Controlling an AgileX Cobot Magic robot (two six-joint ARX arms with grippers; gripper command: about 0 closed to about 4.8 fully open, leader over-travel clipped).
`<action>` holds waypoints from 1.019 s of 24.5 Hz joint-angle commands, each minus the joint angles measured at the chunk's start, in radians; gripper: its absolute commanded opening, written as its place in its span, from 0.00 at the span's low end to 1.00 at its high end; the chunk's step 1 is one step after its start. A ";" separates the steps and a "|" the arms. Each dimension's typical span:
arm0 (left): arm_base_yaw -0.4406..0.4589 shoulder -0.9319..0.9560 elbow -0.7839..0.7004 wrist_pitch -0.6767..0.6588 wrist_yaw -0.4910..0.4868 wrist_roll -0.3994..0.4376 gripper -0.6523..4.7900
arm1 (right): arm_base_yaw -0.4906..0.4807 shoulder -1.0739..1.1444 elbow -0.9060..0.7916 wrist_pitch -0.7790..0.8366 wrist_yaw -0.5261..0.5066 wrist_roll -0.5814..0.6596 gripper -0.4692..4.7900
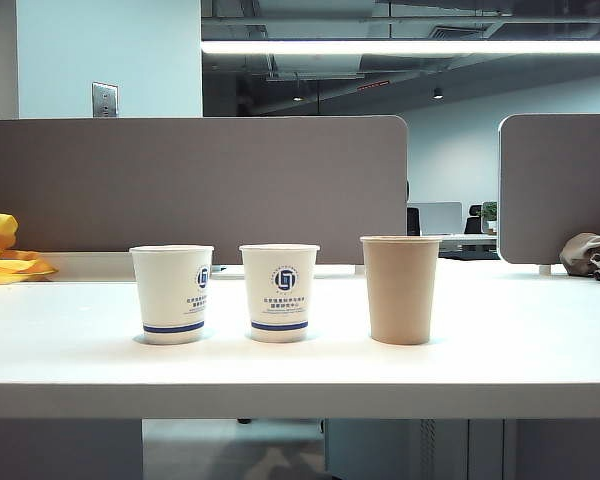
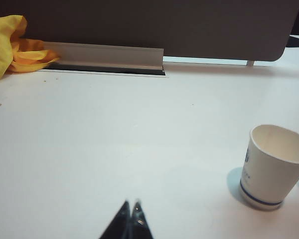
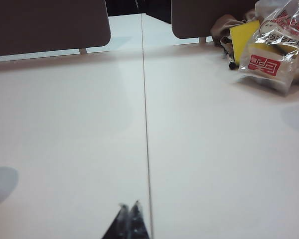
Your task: Pick up all the paper cups on the table one by one and stack them together.
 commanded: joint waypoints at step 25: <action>0.002 0.450 0.810 -0.408 0.337 -0.300 0.11 | 0.002 0.555 0.787 -0.220 -0.525 0.191 0.09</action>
